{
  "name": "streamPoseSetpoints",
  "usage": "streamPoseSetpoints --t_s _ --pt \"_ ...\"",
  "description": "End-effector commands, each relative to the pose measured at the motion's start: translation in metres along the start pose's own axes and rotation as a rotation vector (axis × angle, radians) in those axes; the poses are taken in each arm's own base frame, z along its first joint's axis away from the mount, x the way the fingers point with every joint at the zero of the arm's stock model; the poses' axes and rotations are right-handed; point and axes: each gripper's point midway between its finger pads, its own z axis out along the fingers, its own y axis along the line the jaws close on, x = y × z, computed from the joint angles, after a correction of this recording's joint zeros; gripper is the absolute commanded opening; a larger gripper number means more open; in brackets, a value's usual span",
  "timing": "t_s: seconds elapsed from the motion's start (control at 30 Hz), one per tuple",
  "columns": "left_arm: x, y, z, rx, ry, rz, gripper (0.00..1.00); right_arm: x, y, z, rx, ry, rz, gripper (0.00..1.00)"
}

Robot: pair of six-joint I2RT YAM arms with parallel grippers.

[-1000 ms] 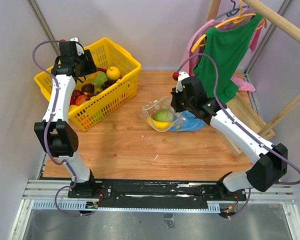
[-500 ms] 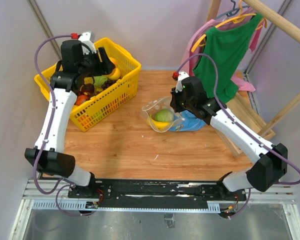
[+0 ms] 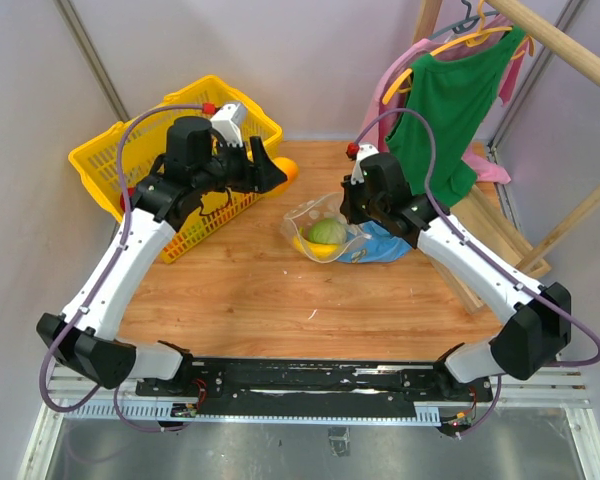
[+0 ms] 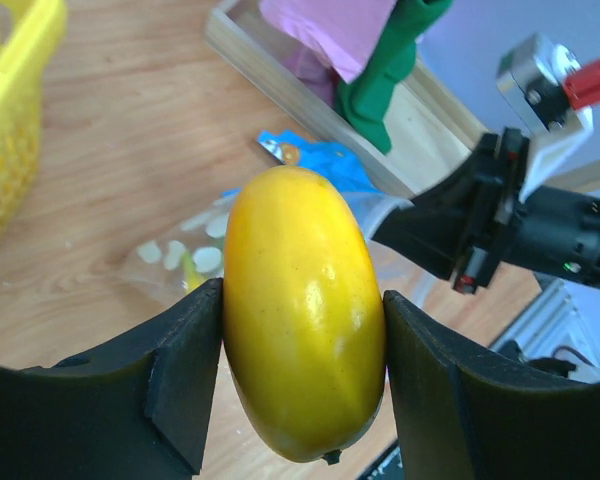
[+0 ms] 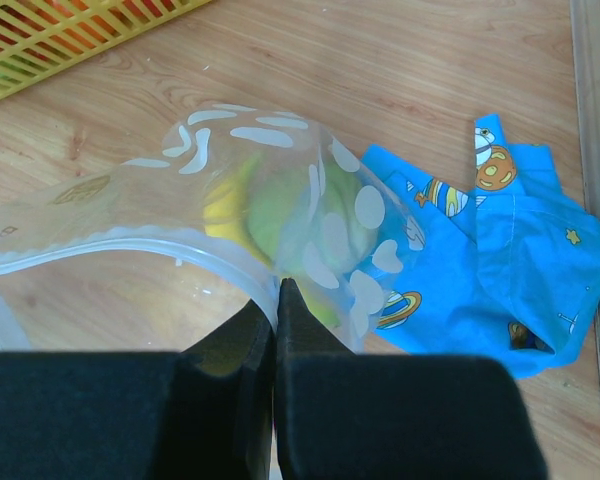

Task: Place the food in the zip-top bag and seal the zipper
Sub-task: Place the fake fruit in the zipper food storage bag.

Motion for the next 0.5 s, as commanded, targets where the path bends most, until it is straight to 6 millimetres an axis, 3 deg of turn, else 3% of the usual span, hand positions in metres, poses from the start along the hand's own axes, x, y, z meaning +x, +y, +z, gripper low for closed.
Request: streamPoseSetpoints --t_s 0.0,0.23,0.47 --pt "-0.008 -0.030 -0.016 0.101 -0.068 -0.050 0.05 -0.014 -0.014 0.000 0.077 -0.027 0.068 0.01" --pt "0.010 -0.053 -0.025 0.200 -0.048 -0.119 0.04 -0.023 -0.018 0.002 0.119 -0.043 0.133 0.01" --pt "0.037 -0.069 -0.019 0.245 0.029 -0.179 0.04 -0.035 -0.010 0.004 0.088 -0.073 0.180 0.01"
